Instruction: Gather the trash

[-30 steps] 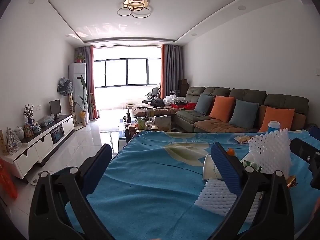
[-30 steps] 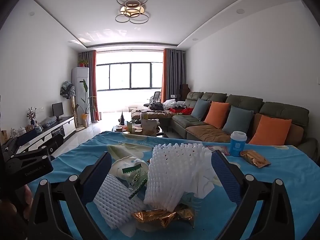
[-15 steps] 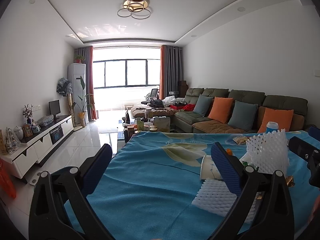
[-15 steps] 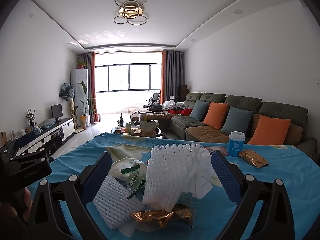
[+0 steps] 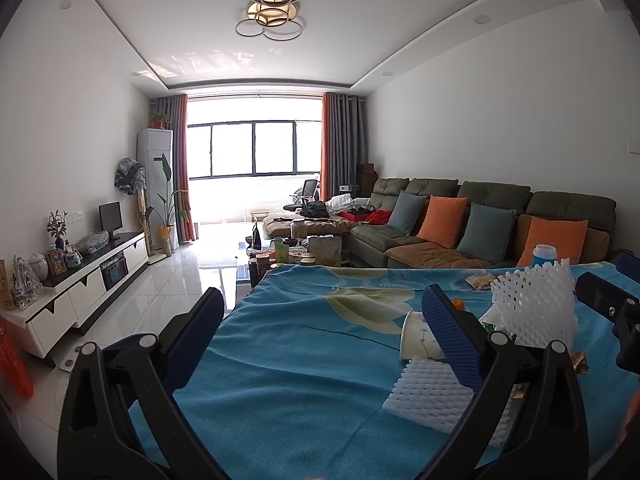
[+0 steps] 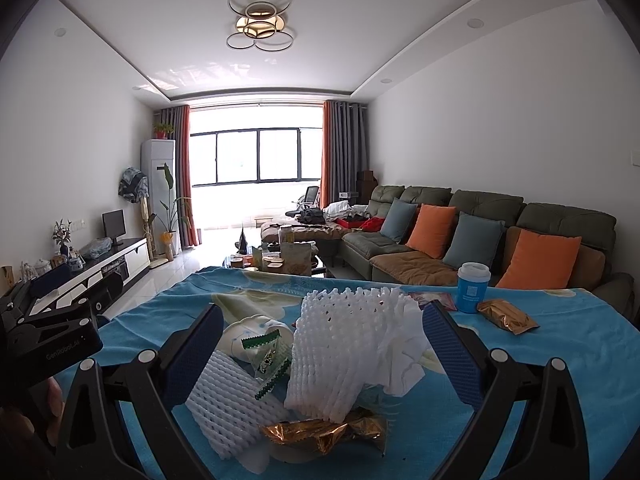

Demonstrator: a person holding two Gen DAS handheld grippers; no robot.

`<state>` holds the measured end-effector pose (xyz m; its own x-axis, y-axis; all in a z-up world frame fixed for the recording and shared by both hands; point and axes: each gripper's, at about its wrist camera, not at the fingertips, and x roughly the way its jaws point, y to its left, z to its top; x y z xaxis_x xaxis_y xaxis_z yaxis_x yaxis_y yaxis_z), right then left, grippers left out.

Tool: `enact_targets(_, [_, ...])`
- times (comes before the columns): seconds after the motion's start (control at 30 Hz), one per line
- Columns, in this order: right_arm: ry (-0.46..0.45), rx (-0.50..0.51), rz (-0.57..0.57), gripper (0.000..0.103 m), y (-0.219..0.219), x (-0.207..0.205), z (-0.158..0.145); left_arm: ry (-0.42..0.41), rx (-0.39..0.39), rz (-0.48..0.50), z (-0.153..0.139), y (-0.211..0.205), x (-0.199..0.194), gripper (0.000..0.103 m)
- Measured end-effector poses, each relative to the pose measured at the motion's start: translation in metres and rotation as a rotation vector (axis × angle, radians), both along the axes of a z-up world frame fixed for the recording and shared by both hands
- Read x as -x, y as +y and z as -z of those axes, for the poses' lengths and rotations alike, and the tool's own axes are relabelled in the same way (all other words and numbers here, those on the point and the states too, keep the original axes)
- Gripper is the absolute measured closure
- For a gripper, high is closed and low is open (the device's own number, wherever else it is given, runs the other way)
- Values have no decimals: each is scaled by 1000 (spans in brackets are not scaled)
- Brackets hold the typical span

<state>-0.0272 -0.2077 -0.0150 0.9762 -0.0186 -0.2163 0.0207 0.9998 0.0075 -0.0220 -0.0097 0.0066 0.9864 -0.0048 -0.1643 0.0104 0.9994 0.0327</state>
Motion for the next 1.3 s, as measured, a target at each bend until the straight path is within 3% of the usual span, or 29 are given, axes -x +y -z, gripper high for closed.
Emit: enact_targets(1.3, [5, -9, -3, 7, -1, -1, 2, 4, 3, 0, 4, -1, 2, 6])
